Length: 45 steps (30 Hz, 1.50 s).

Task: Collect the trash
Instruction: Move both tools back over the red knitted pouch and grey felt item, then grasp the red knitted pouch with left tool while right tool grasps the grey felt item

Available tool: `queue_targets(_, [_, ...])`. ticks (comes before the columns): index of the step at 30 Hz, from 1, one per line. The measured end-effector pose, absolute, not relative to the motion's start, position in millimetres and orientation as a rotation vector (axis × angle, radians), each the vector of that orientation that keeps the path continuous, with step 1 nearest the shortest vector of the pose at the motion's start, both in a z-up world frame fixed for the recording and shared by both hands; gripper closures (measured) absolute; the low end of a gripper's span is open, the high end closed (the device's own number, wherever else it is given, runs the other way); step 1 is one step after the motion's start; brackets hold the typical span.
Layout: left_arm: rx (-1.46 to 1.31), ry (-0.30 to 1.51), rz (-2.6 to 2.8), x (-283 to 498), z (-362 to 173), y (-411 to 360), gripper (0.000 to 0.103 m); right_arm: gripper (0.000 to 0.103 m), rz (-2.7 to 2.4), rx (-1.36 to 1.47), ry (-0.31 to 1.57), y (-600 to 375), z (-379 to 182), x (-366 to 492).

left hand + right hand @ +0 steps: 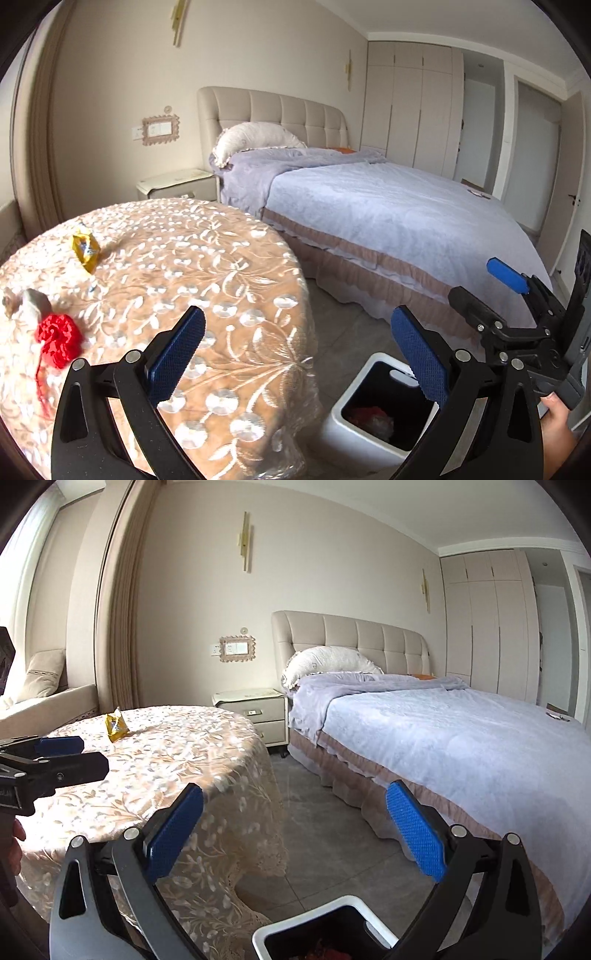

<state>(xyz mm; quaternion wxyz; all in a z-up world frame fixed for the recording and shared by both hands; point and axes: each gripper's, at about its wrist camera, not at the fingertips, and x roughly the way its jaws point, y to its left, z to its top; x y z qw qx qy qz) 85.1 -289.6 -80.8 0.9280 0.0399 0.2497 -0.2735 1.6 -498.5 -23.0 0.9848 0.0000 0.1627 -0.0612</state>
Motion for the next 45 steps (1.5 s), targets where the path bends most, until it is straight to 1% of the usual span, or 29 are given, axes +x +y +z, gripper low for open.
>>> queue_targets(6, [0.021,0.507,-0.419,98.6,-72.1,-222.3,0.005,0.004,0.008,-0.052,0.283,-446.2,-1.6,27.1])
queue_targets(12, [0.015,0.503,-0.279,113.2,-65.6,-162.6,0.005,0.004,0.113,-0.082,0.271,-395.1,7.3,52.3])
queue_targets(19, [-0.034,0.555,-0.170,133.2,-72.0,-107.1,0.005,0.004,0.195,-0.135,0.280,-343.4,13.2,78.5])
queue_targets(23, [-0.035,0.590,-0.113,148.2,-80.2,-88.9,0.005,0.004,0.242,-0.151,0.283,-323.6,16.7,95.5])
queue_targets(30, [-0.086,0.679,-0.090,172.0,-101.1,-67.2,0.005,0.004,0.338,-0.183,0.326,-286.1,13.0,134.2])
queue_targets(38, [-0.075,0.770,-0.127,205.5,-115.0,-86.6,0.005,0.004,0.400,-0.226,0.365,-265.4,5.7,165.3])
queue_targets(45, [-0.101,0.928,-0.153,237.0,-137.4,-88.6,0.005,0.004,0.408,-0.218,0.381,-268.1,0.6,180.2])
